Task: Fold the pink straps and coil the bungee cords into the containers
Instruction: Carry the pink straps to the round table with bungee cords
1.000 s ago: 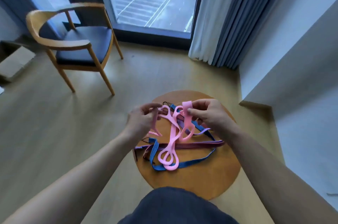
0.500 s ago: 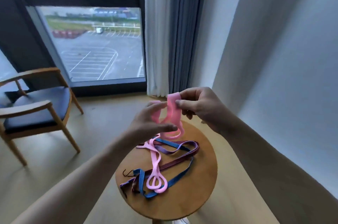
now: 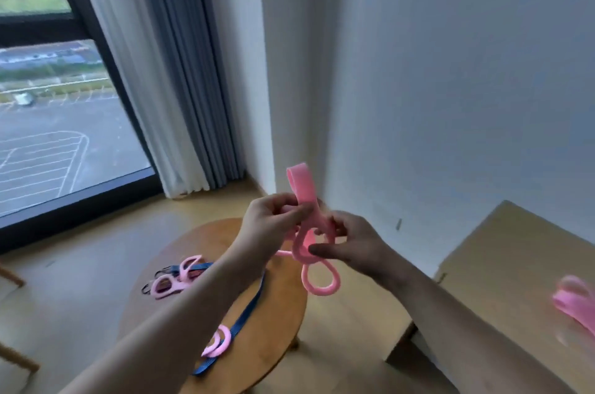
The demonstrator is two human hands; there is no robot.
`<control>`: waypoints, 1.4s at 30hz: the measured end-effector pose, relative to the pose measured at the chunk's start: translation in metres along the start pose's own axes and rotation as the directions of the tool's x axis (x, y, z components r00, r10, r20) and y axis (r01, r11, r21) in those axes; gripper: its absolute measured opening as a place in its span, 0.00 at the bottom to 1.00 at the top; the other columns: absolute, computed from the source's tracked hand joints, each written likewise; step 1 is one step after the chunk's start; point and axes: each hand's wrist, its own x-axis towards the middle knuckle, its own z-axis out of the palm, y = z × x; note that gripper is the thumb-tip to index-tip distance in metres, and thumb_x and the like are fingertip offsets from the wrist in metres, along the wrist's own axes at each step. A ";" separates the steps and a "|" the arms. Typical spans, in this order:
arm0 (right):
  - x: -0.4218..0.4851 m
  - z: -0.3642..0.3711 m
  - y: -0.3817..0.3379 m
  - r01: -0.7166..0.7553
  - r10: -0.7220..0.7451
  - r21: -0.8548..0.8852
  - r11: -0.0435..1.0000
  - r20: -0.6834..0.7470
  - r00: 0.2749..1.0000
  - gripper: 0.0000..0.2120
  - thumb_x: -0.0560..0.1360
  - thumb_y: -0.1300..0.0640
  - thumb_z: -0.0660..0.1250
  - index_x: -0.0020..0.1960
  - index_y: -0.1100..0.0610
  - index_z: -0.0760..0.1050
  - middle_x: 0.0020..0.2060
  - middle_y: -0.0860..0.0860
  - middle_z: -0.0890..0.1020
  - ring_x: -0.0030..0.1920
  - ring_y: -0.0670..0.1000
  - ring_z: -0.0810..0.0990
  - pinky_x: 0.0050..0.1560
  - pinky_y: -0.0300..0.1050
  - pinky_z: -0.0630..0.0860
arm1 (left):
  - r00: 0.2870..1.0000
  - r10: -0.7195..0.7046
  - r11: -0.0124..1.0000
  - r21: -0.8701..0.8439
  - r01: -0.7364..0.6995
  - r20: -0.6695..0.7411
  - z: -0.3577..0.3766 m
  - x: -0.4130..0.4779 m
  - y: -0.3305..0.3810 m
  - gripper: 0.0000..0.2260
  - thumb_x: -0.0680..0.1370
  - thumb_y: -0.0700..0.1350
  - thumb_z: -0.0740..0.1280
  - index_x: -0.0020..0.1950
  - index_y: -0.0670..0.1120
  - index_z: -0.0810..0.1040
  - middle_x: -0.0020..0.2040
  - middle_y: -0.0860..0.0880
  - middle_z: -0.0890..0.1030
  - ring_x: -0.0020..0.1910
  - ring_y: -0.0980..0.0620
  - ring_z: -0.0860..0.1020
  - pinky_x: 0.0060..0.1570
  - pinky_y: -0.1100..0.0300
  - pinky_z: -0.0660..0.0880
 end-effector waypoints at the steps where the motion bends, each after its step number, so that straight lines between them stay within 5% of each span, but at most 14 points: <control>1: -0.008 -0.007 0.014 -0.002 0.003 0.010 1.000 -0.069 0.998 0.11 0.68 0.58 0.79 0.48 0.52 0.80 0.43 0.46 0.83 0.47 0.47 0.82 0.49 0.45 0.79 | 1.000 -0.004 1.000 0.005 0.004 0.017 0.017 0.005 -0.003 0.05 0.75 0.48 0.77 0.48 0.49 0.87 0.45 0.43 0.88 0.43 0.46 0.87 0.41 0.60 0.82; 4: -0.029 -0.041 0.052 -0.069 0.059 -0.035 0.997 -0.222 0.973 0.08 0.71 0.63 0.74 0.41 0.50 0.80 0.38 0.45 0.83 0.42 0.48 0.82 0.46 0.43 0.78 | 0.994 -0.048 0.997 -0.053 0.053 0.095 0.067 0.022 -0.011 0.15 0.72 0.45 0.79 0.57 0.49 0.84 0.48 0.42 0.88 0.46 0.43 0.87 0.45 0.54 0.84; 7: -0.056 -0.080 0.085 -0.157 0.143 -0.064 0.986 -0.185 0.972 0.13 0.74 0.62 0.68 0.43 0.44 0.81 0.40 0.43 0.84 0.43 0.45 0.82 0.46 0.43 0.78 | 0.963 -0.133 0.979 -0.121 0.164 0.234 0.117 0.038 -0.021 0.25 0.70 0.48 0.80 0.65 0.48 0.78 0.51 0.41 0.87 0.49 0.40 0.87 0.44 0.53 0.84; 14: -0.138 -0.166 0.162 -0.282 0.329 0.182 0.942 -0.325 0.887 0.14 0.75 0.61 0.71 0.51 0.42 0.83 0.41 0.47 0.86 0.43 0.48 0.85 0.47 0.44 0.80 | 0.860 -0.335 0.929 -0.018 0.370 0.385 0.240 0.063 -0.066 0.18 0.75 0.48 0.77 0.63 0.51 0.80 0.47 0.42 0.86 0.42 0.46 0.84 0.43 0.52 0.82; 18: -0.192 -0.205 0.209 -0.333 0.482 0.363 0.870 -0.488 0.728 0.17 0.72 0.60 0.77 0.59 0.51 0.80 0.39 0.47 0.83 0.39 0.41 0.83 0.41 0.35 0.79 | 0.807 -0.433 0.901 0.171 0.399 0.401 0.315 0.072 -0.090 0.12 0.76 0.41 0.75 0.59 0.43 0.81 0.50 0.41 0.85 0.39 0.48 0.85 0.39 0.53 0.83; 22: -0.240 -0.240 0.257 -0.318 0.587 0.503 0.804 -0.588 0.556 0.13 0.72 0.61 0.77 0.54 0.52 0.82 0.44 0.49 0.86 0.47 0.48 0.85 0.43 0.38 0.78 | 0.741 -0.492 0.865 0.351 0.359 0.457 0.383 0.074 -0.109 0.09 0.76 0.40 0.76 0.54 0.40 0.84 0.48 0.38 0.84 0.37 0.48 0.83 0.36 0.52 0.82; 26: -0.264 -0.274 0.295 -0.308 0.655 0.579 0.755 -0.644 0.395 0.06 0.71 0.60 0.77 0.44 0.50 0.85 0.40 0.46 0.87 0.42 0.45 0.85 0.45 0.42 0.79 | 0.685 -0.536 0.826 0.473 0.306 0.493 0.439 0.075 -0.116 0.11 0.74 0.41 0.79 0.52 0.40 0.84 0.41 0.39 0.83 0.34 0.48 0.82 0.33 0.54 0.81; 32: -0.264 -0.323 0.340 -0.390 0.676 0.560 0.731 -0.671 0.304 0.07 0.71 0.61 0.77 0.42 0.49 0.85 0.39 0.46 0.87 0.45 0.47 0.85 0.48 0.42 0.80 | 0.682 -0.566 0.762 0.608 0.221 0.462 0.482 0.082 -0.115 0.17 0.76 0.45 0.78 0.61 0.43 0.79 0.43 0.42 0.86 0.34 0.48 0.82 0.44 0.49 0.83; 37: -0.256 -0.331 0.355 -0.572 0.643 0.423 0.703 -0.721 0.258 0.05 0.73 0.58 0.73 0.49 0.52 0.85 0.44 0.48 0.85 0.46 0.51 0.83 0.48 0.48 0.80 | 0.716 -0.567 0.733 0.646 0.214 0.407 0.480 0.087 -0.104 0.12 0.85 0.46 0.62 0.69 0.47 0.75 0.37 0.44 0.87 0.32 0.47 0.82 0.29 0.63 0.77; 40: -0.251 -0.325 0.347 -0.709 0.473 0.148 0.690 -0.833 0.286 0.08 0.74 0.58 0.70 0.52 0.51 0.83 0.48 0.50 0.84 0.48 0.55 0.81 0.48 0.50 0.79 | 0.668 -0.593 0.737 0.636 0.227 0.449 0.474 0.090 -0.092 0.12 0.84 0.40 0.63 0.67 0.50 0.74 0.40 0.44 0.88 0.33 0.45 0.83 0.29 0.60 0.79; 42: -0.244 -0.315 0.336 -0.670 0.306 0.010 0.742 -0.894 0.326 0.11 0.72 0.61 0.70 0.53 0.51 0.83 0.50 0.48 0.83 0.53 0.55 0.78 0.50 0.47 0.77 | 0.661 -0.579 0.757 0.617 0.217 0.477 0.472 0.092 -0.084 0.11 0.83 0.38 0.63 0.63 0.48 0.78 0.41 0.44 0.88 0.33 0.46 0.84 0.32 0.59 0.80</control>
